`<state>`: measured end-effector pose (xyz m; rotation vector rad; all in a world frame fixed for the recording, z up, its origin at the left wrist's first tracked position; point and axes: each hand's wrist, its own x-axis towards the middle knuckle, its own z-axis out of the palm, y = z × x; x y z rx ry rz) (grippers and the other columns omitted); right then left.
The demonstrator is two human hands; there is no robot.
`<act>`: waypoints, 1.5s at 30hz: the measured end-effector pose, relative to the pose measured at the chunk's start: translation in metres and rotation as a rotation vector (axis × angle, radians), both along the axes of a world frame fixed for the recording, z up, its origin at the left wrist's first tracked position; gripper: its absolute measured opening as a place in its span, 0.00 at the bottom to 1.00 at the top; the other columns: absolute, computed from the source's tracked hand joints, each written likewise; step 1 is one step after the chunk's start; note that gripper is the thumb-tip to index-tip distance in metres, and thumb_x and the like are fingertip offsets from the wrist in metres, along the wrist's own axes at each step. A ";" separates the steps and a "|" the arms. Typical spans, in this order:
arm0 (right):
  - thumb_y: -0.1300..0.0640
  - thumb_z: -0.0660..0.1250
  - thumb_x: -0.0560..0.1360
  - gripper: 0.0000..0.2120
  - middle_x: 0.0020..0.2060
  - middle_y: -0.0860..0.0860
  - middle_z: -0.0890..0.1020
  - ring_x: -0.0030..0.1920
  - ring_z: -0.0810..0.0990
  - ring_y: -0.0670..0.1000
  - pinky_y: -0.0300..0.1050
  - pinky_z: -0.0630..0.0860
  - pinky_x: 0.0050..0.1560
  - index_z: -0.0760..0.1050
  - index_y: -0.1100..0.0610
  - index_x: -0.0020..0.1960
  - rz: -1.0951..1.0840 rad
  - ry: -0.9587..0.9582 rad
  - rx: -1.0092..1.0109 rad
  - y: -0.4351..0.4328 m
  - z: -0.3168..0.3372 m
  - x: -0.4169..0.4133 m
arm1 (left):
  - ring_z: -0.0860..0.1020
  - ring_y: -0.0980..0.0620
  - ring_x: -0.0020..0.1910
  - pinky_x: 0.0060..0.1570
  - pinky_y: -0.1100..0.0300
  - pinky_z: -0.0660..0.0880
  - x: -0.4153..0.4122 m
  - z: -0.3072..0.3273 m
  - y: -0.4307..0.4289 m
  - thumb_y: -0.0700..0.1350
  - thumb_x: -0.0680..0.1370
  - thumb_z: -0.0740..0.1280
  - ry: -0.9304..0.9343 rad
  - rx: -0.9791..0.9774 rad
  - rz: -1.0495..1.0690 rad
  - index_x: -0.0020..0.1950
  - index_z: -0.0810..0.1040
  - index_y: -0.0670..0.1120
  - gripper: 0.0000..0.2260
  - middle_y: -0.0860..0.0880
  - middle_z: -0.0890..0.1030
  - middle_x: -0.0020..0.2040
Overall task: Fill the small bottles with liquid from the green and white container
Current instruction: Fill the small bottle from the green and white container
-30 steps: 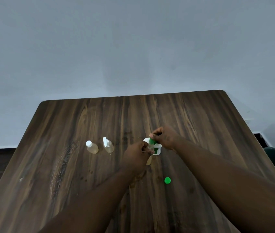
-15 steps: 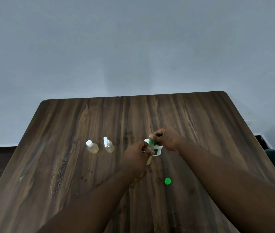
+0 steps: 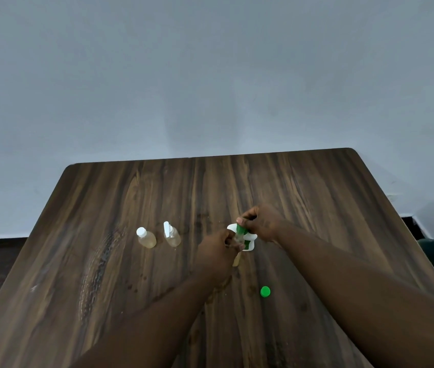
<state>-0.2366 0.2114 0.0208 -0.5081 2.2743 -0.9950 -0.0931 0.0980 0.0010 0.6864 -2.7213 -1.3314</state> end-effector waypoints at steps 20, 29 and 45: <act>0.51 0.72 0.75 0.11 0.43 0.52 0.87 0.43 0.84 0.49 0.41 0.78 0.42 0.85 0.58 0.49 -0.048 -0.022 -0.036 -0.002 -0.010 -0.004 | 0.80 0.60 0.40 0.39 0.59 0.76 -0.004 -0.004 -0.004 0.54 0.76 0.71 0.002 -0.034 0.005 0.47 0.81 0.54 0.05 0.58 0.83 0.41; 0.49 0.73 0.74 0.11 0.40 0.50 0.86 0.38 0.82 0.45 0.42 0.76 0.40 0.86 0.56 0.48 -0.035 -0.017 -0.042 0.001 -0.009 -0.006 | 0.78 0.65 0.39 0.37 0.65 0.71 -0.006 0.001 -0.005 0.52 0.75 0.72 0.000 -0.023 -0.002 0.45 0.79 0.57 0.03 0.61 0.81 0.38; 0.47 0.73 0.74 0.11 0.39 0.48 0.86 0.40 0.82 0.47 0.41 0.74 0.39 0.85 0.55 0.46 -0.024 0.020 0.012 -0.002 -0.009 -0.008 | 0.79 0.61 0.40 0.37 0.59 0.74 -0.006 -0.003 -0.002 0.53 0.75 0.71 -0.002 -0.035 0.020 0.44 0.78 0.59 0.03 0.59 0.82 0.40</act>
